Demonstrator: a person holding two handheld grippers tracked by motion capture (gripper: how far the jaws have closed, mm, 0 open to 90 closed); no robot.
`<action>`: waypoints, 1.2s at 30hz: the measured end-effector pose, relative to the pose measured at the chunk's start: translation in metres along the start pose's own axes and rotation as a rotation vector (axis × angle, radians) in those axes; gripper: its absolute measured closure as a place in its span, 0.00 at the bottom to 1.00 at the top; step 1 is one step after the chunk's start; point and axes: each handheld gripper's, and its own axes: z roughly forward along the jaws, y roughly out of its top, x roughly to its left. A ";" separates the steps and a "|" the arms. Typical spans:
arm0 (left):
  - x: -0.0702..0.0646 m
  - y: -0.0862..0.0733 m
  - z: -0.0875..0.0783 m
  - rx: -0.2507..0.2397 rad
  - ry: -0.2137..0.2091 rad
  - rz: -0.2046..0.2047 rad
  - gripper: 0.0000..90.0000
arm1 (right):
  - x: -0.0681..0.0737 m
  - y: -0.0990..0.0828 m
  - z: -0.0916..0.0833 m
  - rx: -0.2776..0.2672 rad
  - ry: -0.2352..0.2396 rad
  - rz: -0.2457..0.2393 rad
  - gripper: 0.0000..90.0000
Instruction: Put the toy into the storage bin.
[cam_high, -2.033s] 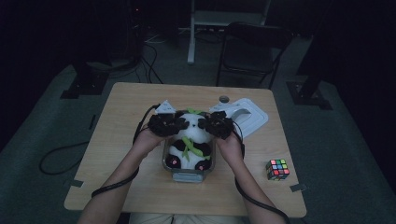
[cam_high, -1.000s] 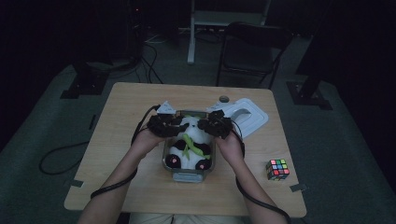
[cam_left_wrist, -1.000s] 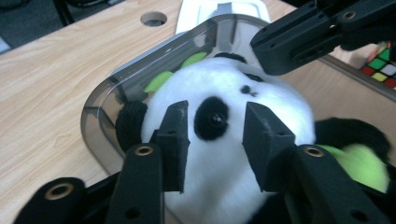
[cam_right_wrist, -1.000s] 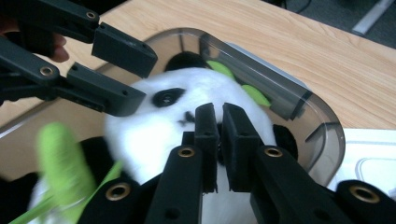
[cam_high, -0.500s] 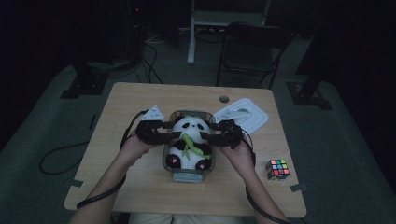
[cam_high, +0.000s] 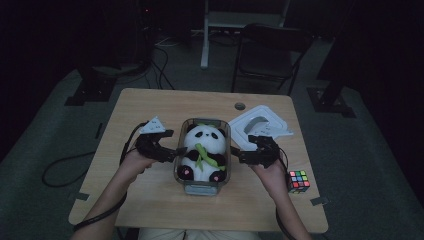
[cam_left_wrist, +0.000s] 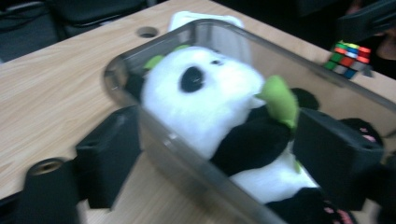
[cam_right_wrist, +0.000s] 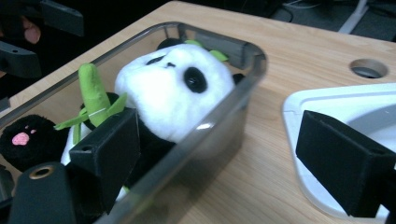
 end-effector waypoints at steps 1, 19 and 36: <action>0.001 -0.001 -0.001 -0.006 -0.001 -0.003 0.11 | -0.002 -0.002 -0.003 -0.004 -0.002 0.005 0.15; 0.012 -0.038 -0.019 -0.032 0.075 -0.020 0.00 | -0.026 -0.050 -0.052 0.003 -0.123 0.029 0.14; 0.032 -0.089 -0.014 0.002 0.167 -0.082 0.00 | -0.060 -0.101 -0.092 0.000 -0.325 0.126 0.14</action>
